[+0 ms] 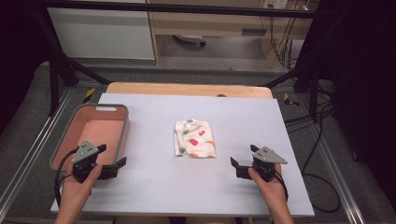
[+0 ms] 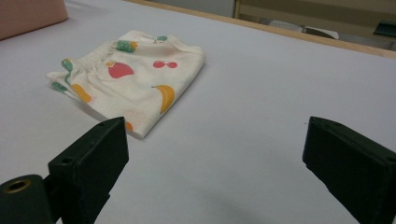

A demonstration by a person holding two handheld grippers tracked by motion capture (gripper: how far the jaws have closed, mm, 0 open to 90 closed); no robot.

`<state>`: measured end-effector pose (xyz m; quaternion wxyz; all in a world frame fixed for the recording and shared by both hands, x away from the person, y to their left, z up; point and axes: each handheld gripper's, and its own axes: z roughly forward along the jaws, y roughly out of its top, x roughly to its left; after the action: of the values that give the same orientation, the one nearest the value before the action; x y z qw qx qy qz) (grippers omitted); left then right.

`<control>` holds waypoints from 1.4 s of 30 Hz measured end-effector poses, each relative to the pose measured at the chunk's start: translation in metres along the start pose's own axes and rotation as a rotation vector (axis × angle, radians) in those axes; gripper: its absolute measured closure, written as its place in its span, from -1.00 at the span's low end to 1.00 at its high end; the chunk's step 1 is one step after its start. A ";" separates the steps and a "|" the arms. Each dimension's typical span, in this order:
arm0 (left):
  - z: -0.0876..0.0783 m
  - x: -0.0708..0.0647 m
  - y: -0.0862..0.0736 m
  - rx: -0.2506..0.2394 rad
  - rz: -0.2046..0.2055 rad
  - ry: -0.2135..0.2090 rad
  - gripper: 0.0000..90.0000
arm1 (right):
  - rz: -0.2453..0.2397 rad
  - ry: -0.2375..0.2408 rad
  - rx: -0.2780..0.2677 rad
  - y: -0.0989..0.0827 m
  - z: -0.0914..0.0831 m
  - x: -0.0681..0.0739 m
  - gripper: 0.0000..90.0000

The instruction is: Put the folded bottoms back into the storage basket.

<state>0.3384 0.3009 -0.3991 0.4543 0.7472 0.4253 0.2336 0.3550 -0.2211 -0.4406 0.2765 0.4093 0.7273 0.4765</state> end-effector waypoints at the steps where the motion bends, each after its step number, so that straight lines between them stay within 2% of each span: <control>1: 0.000 0.000 0.000 -0.001 0.000 0.001 -0.88 | -0.001 -0.001 0.004 0.000 0.000 0.001 -0.84; 5: 0.000 -0.001 0.000 0.001 0.005 0.004 -0.87 | -0.009 0.003 0.016 0.000 0.001 0.002 -0.85; 6: -0.001 -0.001 0.001 -0.001 0.014 0.014 -0.87 | -0.009 0.003 0.019 0.000 0.001 0.003 -0.85; 10: -0.004 0.000 0.003 -0.020 0.003 0.012 -0.87 | -0.013 0.006 0.030 -0.001 0.002 0.004 -0.85; 13: -0.006 -0.003 0.006 -0.030 0.012 0.012 -0.87 | -0.013 0.006 0.037 -0.001 0.002 0.004 -0.85; 15: -0.009 -0.012 0.014 -0.048 0.017 0.003 -0.87 | -0.014 0.007 0.044 -0.001 0.003 0.005 -0.85; 18: -0.010 -0.027 0.024 -0.056 0.065 -0.019 -0.87 | -0.018 0.001 0.051 -0.001 0.003 0.005 -0.85; 20: -0.010 -0.038 0.030 -0.071 0.073 -0.034 -0.87 | -0.015 -0.001 0.056 -0.001 0.003 0.006 -0.85; 24: 0.002 -0.059 0.037 -0.064 0.099 -0.050 -0.86 | -0.018 0.005 0.068 -0.002 0.004 0.007 -0.85; 26: 0.013 -0.067 0.038 -0.048 0.106 -0.078 -0.84 | -0.020 0.011 0.079 -0.002 0.005 0.008 -0.85; 28: 0.024 -0.074 0.040 -0.037 0.081 -0.102 -0.84 | -0.025 0.014 0.082 -0.002 0.005 0.008 -0.85; 33: 0.049 -0.093 0.051 -0.005 0.103 -0.159 -0.84 | -0.021 0.014 0.072 0.000 0.004 0.008 -0.85; 35: 0.058 -0.099 0.057 0.014 0.131 -0.149 -0.83 | -0.020 0.016 0.068 0.000 0.003 0.008 -0.85; 42: 0.077 -0.108 0.063 0.050 0.150 -0.157 -0.81 | -0.012 0.027 0.066 0.001 0.004 0.007 -0.85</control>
<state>0.3649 0.1583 -0.3769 0.4487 0.8039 0.3370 0.1969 0.3544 -0.2127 -0.4413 0.2559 0.4074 0.7486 0.4562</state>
